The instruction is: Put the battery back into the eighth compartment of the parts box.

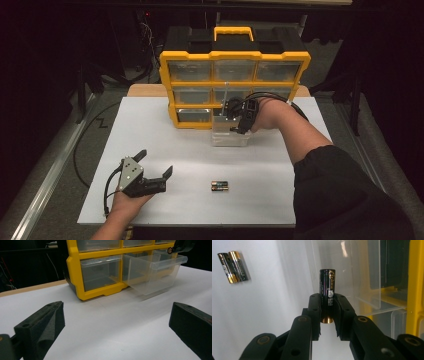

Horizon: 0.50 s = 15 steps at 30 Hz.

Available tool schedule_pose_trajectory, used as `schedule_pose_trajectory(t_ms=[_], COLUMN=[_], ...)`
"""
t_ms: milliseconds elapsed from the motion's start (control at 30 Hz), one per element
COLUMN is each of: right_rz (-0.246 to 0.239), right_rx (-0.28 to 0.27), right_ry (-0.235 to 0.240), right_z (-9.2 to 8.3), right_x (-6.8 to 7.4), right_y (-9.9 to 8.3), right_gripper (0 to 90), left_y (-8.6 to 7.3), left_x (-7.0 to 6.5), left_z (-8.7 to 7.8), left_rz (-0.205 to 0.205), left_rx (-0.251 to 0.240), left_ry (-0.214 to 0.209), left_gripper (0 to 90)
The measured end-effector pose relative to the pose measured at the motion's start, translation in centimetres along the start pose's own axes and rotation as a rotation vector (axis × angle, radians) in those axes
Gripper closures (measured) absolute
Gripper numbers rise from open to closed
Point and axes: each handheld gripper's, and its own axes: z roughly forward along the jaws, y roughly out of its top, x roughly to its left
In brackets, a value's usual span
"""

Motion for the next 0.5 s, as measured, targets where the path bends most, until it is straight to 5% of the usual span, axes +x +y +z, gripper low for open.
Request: schedule_pose_trajectory(t_ms=[500], right_rz=[0.032], right_rx=[0.001], right_ry=[-0.013], right_z=[0.9], right_x=[-1.8], right_y=[-0.2], right_gripper=[79.0], left_y=[0.0], left_x=[0.0], left_z=[0.0], left_rz=[0.003], left_rx=[0.002], left_ry=[0.002], left_gripper=[1.1])
